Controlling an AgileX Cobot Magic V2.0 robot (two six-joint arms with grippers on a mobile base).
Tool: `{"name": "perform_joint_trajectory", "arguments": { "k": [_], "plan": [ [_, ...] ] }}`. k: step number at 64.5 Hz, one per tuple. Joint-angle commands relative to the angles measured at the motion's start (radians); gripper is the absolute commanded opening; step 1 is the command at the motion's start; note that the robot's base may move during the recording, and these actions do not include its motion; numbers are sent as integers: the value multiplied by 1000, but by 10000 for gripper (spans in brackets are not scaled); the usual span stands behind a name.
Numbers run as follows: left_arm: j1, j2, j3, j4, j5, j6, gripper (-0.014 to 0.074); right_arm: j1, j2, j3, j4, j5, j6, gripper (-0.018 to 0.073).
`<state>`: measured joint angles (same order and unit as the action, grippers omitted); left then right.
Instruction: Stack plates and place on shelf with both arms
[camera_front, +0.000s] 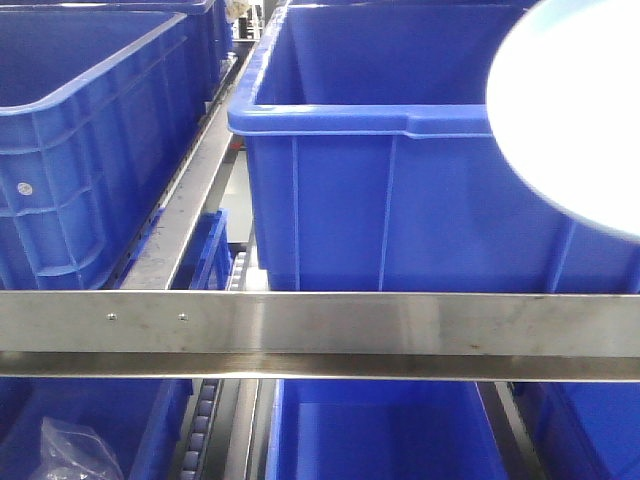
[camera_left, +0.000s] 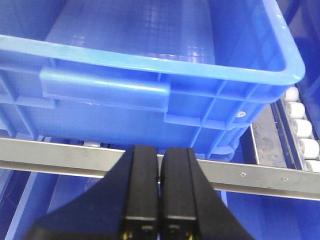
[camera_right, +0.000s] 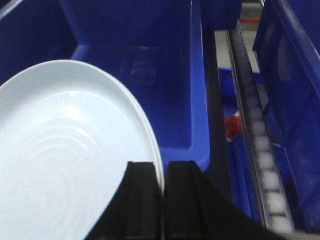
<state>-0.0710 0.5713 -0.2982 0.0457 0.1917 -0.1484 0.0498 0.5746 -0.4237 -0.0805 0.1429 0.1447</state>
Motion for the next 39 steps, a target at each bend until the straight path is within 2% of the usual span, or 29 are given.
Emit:
{"name": "perform_joint_trajectory", "arguments": {
  "k": [1, 23, 32, 35, 39],
  "plan": [
    [-7, 5, -28, -4, -78, -9, 88, -6, 73, -82, 21, -189, -1, 48],
    [-7, 5, -28, -4, -78, -9, 88, -1, 571, -538, 44, -208, -1, 48],
    [-7, 5, -28, -4, -78, -9, 88, 29, 750, -699, 51, -200, 8, 50],
    [-7, 5, -28, -4, -78, -9, 88, 42, 795, -734, 51, -200, 8, 69],
    [-7, 5, -28, -4, -78, -9, 88, 62, 852, -778, 51, -200, 8, 178]
  ]
}}
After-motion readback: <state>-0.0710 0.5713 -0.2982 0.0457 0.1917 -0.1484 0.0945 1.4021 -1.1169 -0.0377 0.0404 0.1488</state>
